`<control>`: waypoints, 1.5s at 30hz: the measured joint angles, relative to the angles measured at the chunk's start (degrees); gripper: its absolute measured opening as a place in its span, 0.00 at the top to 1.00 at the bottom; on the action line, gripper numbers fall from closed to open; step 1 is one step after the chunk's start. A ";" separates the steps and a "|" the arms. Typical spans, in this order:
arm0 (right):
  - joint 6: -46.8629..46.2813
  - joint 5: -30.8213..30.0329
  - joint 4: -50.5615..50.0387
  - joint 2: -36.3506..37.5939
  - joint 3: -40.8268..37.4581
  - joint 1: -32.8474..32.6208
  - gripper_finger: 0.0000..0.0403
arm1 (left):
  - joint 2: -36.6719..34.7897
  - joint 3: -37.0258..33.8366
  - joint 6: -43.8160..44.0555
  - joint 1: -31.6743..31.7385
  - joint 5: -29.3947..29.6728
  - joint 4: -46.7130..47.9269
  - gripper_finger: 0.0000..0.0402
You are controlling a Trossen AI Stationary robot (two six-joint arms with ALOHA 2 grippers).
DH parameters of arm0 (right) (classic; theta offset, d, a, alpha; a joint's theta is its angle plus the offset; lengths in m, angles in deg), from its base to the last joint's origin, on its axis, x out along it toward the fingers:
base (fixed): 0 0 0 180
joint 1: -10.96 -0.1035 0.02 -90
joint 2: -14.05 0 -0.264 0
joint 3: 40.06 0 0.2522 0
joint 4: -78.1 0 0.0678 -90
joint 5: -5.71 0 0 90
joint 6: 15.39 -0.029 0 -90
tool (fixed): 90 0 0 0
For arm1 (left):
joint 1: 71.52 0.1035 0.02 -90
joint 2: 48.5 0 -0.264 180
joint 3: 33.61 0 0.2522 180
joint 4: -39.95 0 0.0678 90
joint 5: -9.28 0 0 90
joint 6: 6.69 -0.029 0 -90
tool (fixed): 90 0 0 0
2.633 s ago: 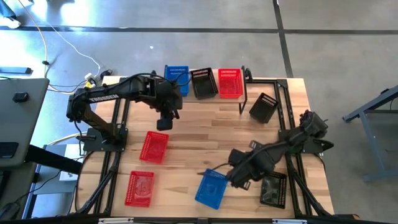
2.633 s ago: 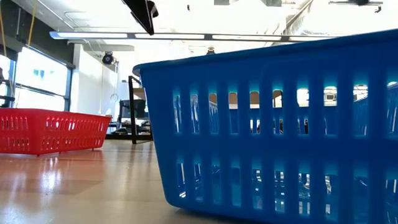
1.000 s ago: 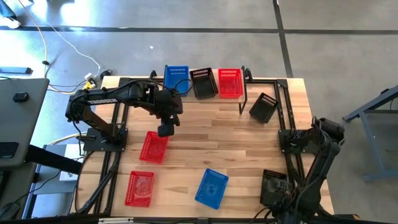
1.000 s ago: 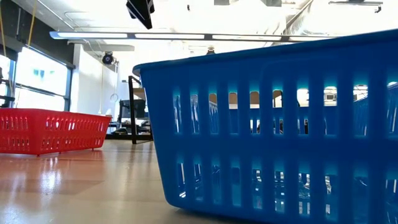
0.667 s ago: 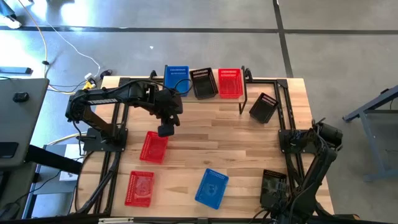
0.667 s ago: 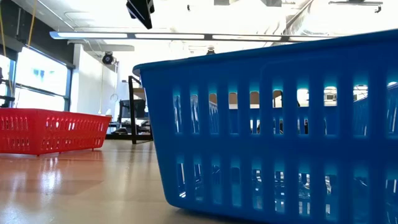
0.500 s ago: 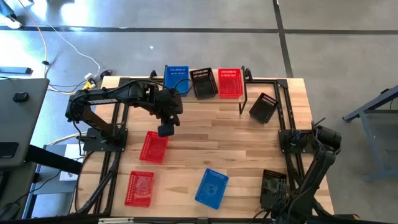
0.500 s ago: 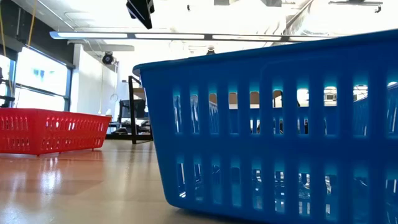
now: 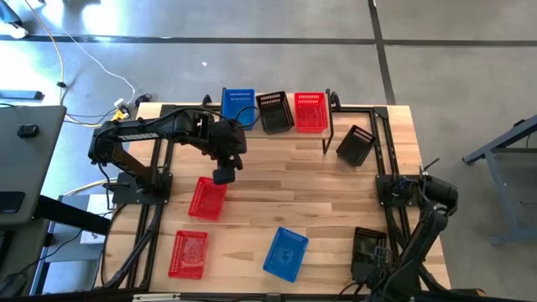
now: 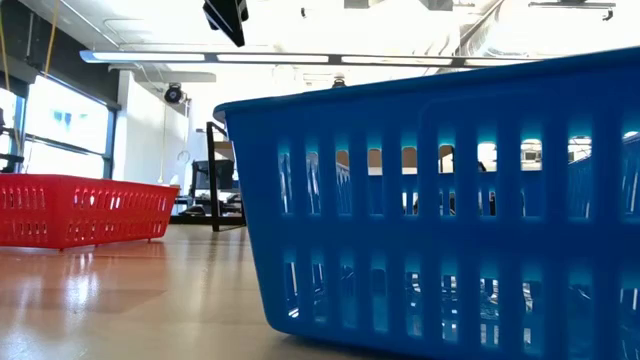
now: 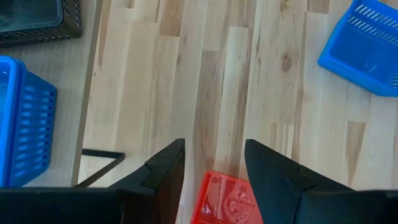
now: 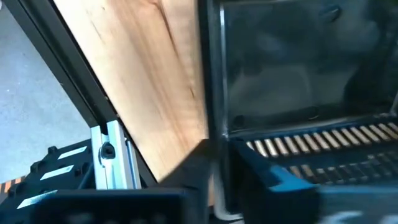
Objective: Stack baskets on shelf by color
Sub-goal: Stack the bottom black bin on top of the other black bin on the shelf
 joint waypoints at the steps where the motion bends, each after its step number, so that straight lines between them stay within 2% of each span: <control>1: 0.01 0.01 0.03 0.00 0.00 0.00 0.95 | 0.00 0.00 0.00 0.00 0.00 -0.02 0.61; 9: -1.09 -0.68 0.06 1.80 0.36 0.85 0.99 | 0.00 0.00 -0.91 0.00 0.02 -0.02 0.61; 20: 0.56 -8.95 -2.26 6.86 1.18 7.29 1.00 | 0.00 0.00 -1.05 0.22 0.08 -0.01 0.61; 26: 6.48 -11.79 -7.86 7.69 4.88 12.20 1.00 | 0.00 0.00 -1.08 0.27 3.75 0.00 0.61; 32: 13.65 -14.43 -12.56 7.69 9.37 17.98 1.00 | 0.00 0.00 -4.11 2.19 4.57 0.02 0.61; 39: 21.57 -19.50 -17.91 7.69 15.09 24.92 1.00 | 0.00 0.00 -8.01 6.67 4.79 0.04 0.61; 45: 30.26 -22.18 -20.22 7.69 19.41 31.49 1.00 | 0.00 0.00 -6.23 11.28 4.72 0.22 0.61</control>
